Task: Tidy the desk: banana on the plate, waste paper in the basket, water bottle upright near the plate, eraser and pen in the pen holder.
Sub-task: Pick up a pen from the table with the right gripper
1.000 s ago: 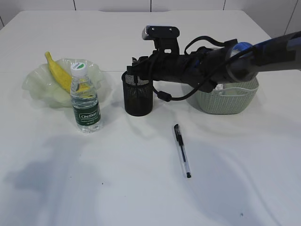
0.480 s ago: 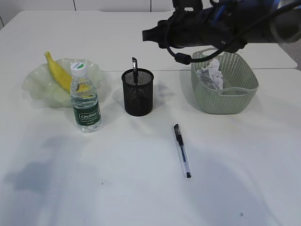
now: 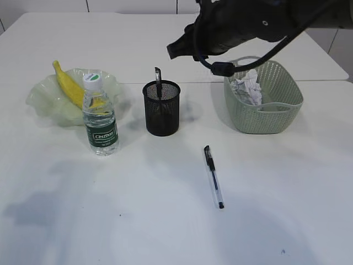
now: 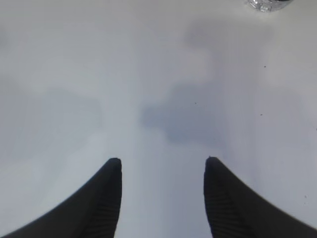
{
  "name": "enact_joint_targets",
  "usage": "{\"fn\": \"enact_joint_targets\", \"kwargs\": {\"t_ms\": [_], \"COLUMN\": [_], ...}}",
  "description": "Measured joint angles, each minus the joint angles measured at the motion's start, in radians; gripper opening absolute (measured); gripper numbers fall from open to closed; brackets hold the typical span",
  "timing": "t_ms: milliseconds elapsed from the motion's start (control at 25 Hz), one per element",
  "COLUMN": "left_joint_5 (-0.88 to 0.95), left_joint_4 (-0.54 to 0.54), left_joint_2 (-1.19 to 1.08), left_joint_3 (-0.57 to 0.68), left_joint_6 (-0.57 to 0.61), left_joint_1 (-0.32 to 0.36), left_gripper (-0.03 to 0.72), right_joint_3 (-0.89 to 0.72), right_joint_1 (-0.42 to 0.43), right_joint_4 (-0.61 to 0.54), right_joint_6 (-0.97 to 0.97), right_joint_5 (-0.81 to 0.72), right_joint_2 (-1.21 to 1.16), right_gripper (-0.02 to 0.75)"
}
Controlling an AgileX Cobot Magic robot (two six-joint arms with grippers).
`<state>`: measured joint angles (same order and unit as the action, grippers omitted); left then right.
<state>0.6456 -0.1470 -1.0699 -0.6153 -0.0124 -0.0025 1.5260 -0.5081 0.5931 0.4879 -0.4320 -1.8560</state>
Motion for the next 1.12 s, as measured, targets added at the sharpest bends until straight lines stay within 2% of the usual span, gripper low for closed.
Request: {"fn": "enact_joint_targets", "kwargs": {"t_ms": [320,600,680,1000,1120], "left_joint_5": [0.0,0.018,0.023,0.052,0.055], "left_joint_4": [0.0,-0.002,-0.002,-0.002,-0.004], "left_joint_2": [0.0,0.0,0.0,0.0,0.0], "left_joint_3": [0.0,0.0,0.0,0.0,0.0], "left_joint_6": [0.0,0.0,0.0,0.0,0.0], "left_joint_1": [0.0,0.0,0.0,0.0,0.0], "left_gripper": [0.37,0.37,0.37,0.37,0.37], "right_joint_3": [-0.002,-0.007,-0.023,-0.22,-0.272], "right_joint_1": [-0.005,0.002,0.023,0.188,0.208], "right_joint_4": [-0.368,-0.493,-0.537,-0.833,-0.873], "right_joint_6": [-0.476,-0.633,-0.67,-0.865,-0.851], "right_joint_5": [-0.299,-0.462,-0.489,-0.524,-0.524], "right_joint_2": [0.019,0.03,0.033,0.035,0.035], "right_gripper": [0.239,0.239,0.239,0.239,0.239]}}
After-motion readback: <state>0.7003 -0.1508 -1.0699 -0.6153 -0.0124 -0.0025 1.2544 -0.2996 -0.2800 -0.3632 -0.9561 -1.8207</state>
